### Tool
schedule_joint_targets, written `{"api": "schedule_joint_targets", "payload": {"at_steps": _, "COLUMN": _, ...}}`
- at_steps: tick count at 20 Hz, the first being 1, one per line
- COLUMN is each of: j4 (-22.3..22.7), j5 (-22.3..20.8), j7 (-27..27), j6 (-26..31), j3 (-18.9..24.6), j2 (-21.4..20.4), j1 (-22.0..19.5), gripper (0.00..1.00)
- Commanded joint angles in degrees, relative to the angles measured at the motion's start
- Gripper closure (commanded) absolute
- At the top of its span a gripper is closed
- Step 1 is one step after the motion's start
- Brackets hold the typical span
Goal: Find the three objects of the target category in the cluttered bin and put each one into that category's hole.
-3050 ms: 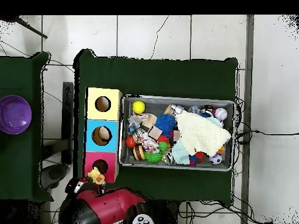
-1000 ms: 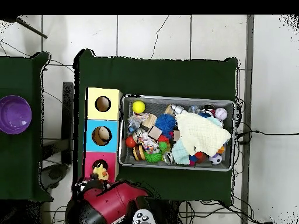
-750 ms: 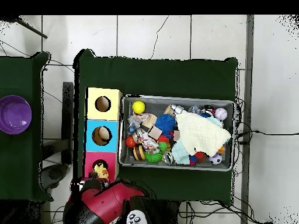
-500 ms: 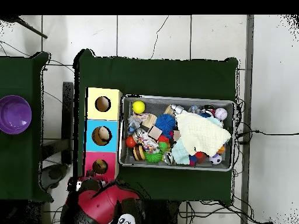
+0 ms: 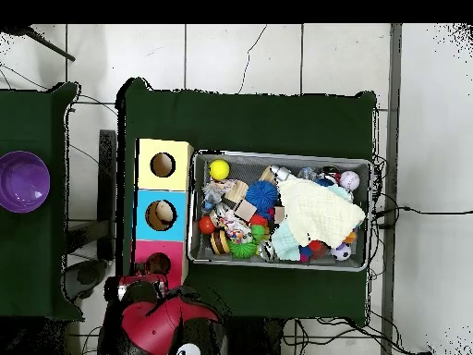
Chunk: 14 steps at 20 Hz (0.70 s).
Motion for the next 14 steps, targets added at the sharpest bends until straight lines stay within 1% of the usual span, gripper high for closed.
{"api": "schedule_joint_targets", "payload": {"at_steps": 1, "j4": -4.5, "j5": -2.3, "j7": -0.6, "j6": 4.8, "j3": 2.5, "j2": 1.5, "j1": -4.8, "gripper": 1.0}}
{"api": "schedule_joint_targets", "payload": {"at_steps": 2, "j4": -4.2, "j5": -1.7, "j7": -1.3, "j6": 7.3, "j3": 3.6, "j2": 1.0, "j1": -5.7, "gripper": 1.0}}
{"api": "schedule_joint_targets", "payload": {"at_steps": 3, "j4": -4.3, "j5": -1.4, "j7": -2.2, "j6": 9.6, "j3": 3.2, "j2": 1.4, "j1": -5.7, "gripper": 1.0}}
{"api": "schedule_joint_targets", "payload": {"at_steps": 5, "j4": -3.2, "j5": -2.4, "j7": -3.7, "j6": 11.0, "j3": 5.4, "j2": 0.9, "j1": -8.4, "gripper": 1.0}}
{"api": "schedule_joint_targets", "payload": {"at_steps": 7, "j4": -2.0, "j5": -4.5, "j7": -5.6, "j6": 11.7, "j3": 6.3, "j2": 0.6, "j1": -10.8, "gripper": 1.0}}
{"api": "schedule_joint_targets", "payload": {"at_steps": 8, "j4": -1.0, "j5": -5.0, "j7": -6.3, "j6": 12.3, "j3": 7.4, "j2": 0.4, "j1": -12.8, "gripper": 1.0}}
{"api": "schedule_joint_targets", "payload": {"at_steps": 11, "j4": 1.2, "j5": -6.4, "j7": -8.0, "j6": 14.5, "j3": 8.1, "j2": -0.7, "j1": -18.2, "gripper": 1.0}}
{"api": "schedule_joint_targets", "payload": {"at_steps": 13, "j4": 2.2, "j5": -8.0, "j7": -10.2, "j6": 16.5, "j3": 9.0, "j2": -1.1, "j1": -21.6, "gripper": 1.0}}
{"api": "schedule_joint_targets", "payload": {"at_steps": 14, "j4": 2.6, "j5": -9.1, "j7": -12.3, "j6": 18.0, "j3": 10.1, "j2": -1.7, "j1": -23.4, "gripper": 1.0}}
